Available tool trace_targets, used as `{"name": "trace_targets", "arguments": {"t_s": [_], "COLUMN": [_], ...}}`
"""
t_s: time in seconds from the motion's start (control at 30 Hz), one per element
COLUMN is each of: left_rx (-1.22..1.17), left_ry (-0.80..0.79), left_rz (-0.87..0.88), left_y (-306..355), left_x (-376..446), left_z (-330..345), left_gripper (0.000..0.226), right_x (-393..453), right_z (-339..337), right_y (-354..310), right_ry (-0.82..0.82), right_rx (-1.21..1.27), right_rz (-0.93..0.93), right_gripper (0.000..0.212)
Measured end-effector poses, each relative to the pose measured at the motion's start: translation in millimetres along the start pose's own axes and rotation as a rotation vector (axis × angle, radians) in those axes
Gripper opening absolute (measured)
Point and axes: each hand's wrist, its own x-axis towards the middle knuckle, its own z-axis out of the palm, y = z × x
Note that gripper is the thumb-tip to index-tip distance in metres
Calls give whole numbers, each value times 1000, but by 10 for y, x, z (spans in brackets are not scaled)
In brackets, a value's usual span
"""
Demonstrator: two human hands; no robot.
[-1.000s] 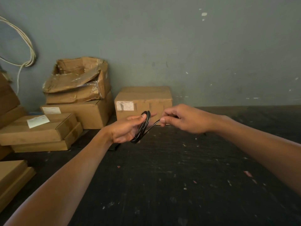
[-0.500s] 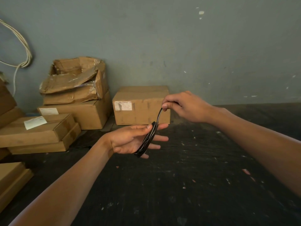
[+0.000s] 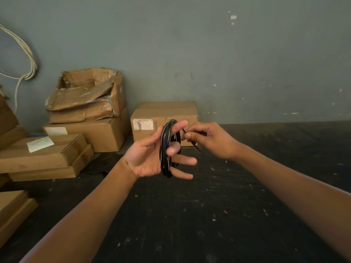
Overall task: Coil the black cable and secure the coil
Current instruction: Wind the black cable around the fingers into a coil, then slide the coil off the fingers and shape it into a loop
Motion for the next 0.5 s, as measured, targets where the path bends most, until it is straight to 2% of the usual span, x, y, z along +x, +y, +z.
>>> {"name": "trace_targets", "arguments": {"t_s": [0.2, 0.3, 0.37, 0.5], "left_rx": [-100, -169, -201, -270], "left_ry": [91, 138, 163, 203], "left_rz": [183, 252, 287, 385], "left_y": [62, 91, 98, 96], "left_x": [15, 35, 44, 73], "left_z": [64, 111, 121, 132], "left_gripper": [41, 38, 39, 32], "right_x": [-16, -6, 0, -2], "right_z": [204, 288, 316, 350], "right_y": [-117, -144, -153, -156], "right_ry": [47, 100, 138, 189], "right_rx": [472, 672, 807, 888], "right_rz": [109, 117, 118, 119], "right_gripper": [10, 15, 9, 15]}}
